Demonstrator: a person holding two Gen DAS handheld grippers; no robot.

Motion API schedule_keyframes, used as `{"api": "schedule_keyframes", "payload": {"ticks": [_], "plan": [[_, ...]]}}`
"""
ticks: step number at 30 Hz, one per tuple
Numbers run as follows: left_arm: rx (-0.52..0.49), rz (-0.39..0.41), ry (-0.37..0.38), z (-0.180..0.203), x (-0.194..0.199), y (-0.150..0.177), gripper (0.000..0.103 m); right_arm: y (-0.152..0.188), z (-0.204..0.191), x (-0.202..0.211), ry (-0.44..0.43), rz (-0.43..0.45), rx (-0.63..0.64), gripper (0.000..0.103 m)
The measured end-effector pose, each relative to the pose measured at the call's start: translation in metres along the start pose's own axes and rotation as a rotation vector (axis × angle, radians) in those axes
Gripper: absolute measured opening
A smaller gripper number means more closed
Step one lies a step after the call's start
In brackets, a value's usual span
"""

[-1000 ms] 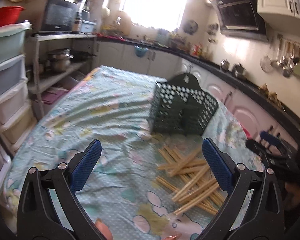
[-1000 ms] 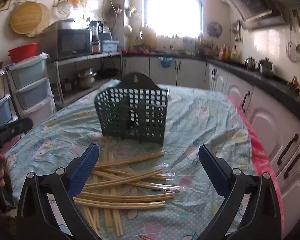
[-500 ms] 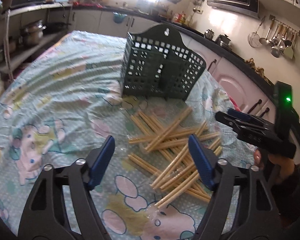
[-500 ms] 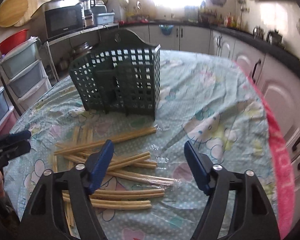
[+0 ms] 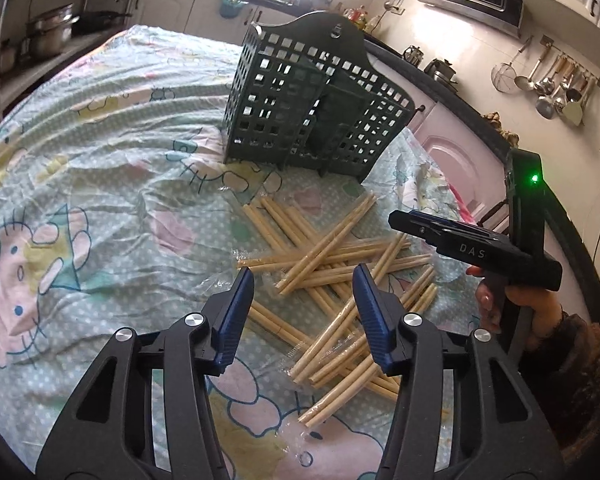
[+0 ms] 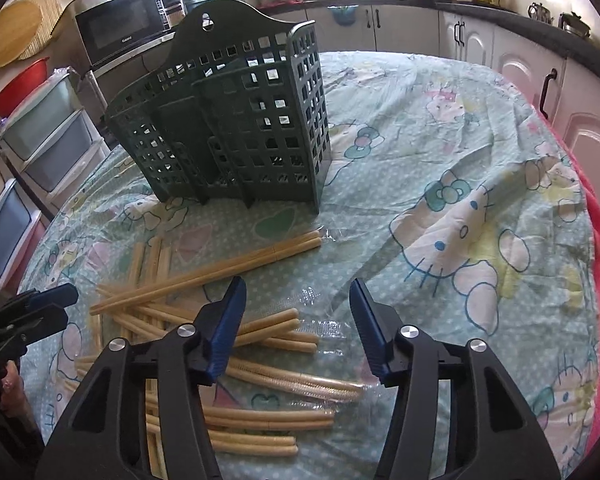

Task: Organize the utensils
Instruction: 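Lower the left gripper onto a wooden chopstick and close it while the right gripper grasps another chopstick, then lift the held chopsticks with both grippers and carry them above the green basket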

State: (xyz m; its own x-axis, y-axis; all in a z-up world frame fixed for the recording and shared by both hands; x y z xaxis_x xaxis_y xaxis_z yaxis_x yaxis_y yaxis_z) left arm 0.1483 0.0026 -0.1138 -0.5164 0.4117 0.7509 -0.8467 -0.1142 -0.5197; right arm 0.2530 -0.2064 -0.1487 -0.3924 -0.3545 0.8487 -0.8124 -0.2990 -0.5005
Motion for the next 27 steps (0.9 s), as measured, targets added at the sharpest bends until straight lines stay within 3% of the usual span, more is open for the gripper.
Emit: {"api": "schedule_keyframes", "payload": {"ticks": [7, 15, 17, 21, 27], "plan": [[0.031, -0.034, 0.012, -0.006, -0.012, 0.000, 0.041, -0.002, -0.002, -0.006, -0.031, -0.016, 0.036, 0.045], [0.052, -0.049, -0.002, -0.011, -0.018, 0.003, 0.023, -0.001, 0.001, -0.006, -0.039, -0.009, 0.033, 0.020], [0.055, -0.048, -0.004, -0.012, -0.018, 0.004, 0.018, 0.000, 0.001, -0.002, -0.036, 0.010, 0.036, 0.007], [0.049, -0.039, -0.004, -0.014, -0.014, 0.004, 0.008, -0.001, -0.001, 0.010, -0.039, 0.048, 0.041, 0.002], [0.023, 0.004, 0.015, -0.010, 0.001, -0.002, 0.004, -0.005, -0.010, 0.034, -0.055, 0.117, 0.050, 0.002]]}}
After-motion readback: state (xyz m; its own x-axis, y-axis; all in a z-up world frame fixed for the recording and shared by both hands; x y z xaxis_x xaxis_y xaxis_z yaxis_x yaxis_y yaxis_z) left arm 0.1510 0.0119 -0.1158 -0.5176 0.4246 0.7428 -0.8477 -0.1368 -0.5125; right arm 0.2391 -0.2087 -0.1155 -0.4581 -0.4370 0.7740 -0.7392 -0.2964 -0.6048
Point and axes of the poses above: each gripper's, at about its wrist camera, not at the fingertips, and x roughly against the way its jaws point, z to its right, y to its underside, the point moved 5 cm from there along -x, roughly the way its jaws point, and after that the axes turned 9 degrees about -z, right-handed, at the moved point
